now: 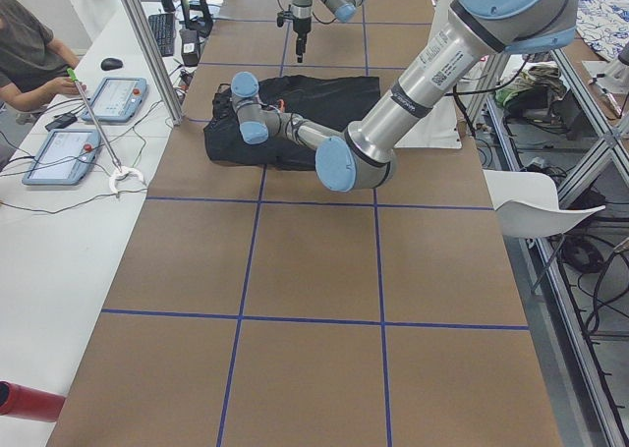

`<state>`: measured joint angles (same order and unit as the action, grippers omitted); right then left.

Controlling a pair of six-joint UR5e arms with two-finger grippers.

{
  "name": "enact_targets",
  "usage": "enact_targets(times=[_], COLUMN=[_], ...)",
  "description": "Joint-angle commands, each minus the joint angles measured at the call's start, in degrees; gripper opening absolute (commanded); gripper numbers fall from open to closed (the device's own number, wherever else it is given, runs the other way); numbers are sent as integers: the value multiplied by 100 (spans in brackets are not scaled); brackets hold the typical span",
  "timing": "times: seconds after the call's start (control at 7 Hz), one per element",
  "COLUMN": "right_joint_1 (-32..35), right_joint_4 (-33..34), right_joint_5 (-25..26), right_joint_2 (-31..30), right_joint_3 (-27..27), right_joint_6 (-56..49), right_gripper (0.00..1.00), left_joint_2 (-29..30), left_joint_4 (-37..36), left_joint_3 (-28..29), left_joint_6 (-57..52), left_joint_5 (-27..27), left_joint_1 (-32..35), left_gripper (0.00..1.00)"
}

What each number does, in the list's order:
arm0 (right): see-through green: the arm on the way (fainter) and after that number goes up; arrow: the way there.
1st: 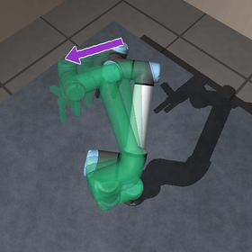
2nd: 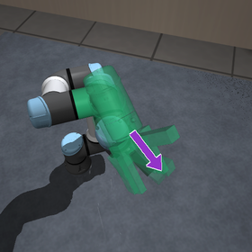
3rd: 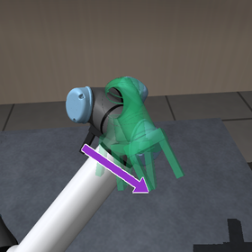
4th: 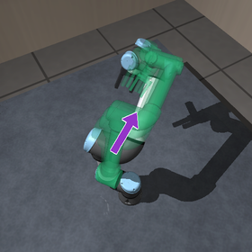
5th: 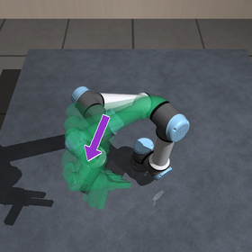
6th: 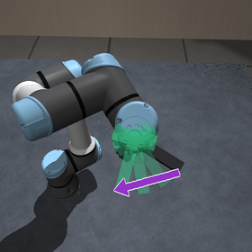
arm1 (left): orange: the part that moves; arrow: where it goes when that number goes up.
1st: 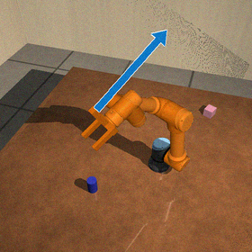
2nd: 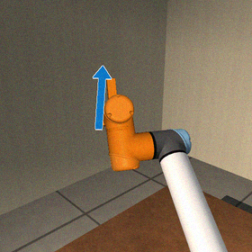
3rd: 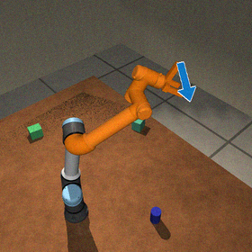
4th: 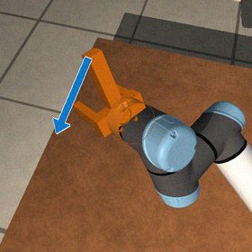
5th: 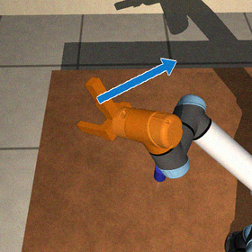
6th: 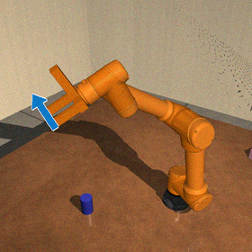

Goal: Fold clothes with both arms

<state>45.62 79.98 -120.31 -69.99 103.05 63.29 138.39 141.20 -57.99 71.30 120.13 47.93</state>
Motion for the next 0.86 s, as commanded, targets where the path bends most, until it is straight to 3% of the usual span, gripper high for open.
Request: enact_targets(times=[0.0, 0.14, 0.29, 0.57, 0.71], right_joint_1=[0, 0, -61, -568, -937], right_joint_4=[0, 9, 9, 9, 17], right_joint_5=[51, 95, 157, 436, 699], right_joint_2=[-6, -24, -33, -469, -742], right_joint_3=[31, 84, 241, 1020, 1520], right_joint_6=[61, 296, 1212, 2926, 4014], right_gripper=[100, 100, 100, 100, 100], left_joint_2=[-22, -144, -607, -1687, -1858], left_joint_4=[-83, -92, -84, -84, -84], left_joint_3=[-385, -745, -1410, -2817, -3093], left_joint_6=[6, 154, 399, 411, 506], left_joint_5=[36, 472, 676, 669, 643], left_joint_1=[-3, 23, 23, 14, 14], left_gripper=[82, 85, 87, 90, 91])
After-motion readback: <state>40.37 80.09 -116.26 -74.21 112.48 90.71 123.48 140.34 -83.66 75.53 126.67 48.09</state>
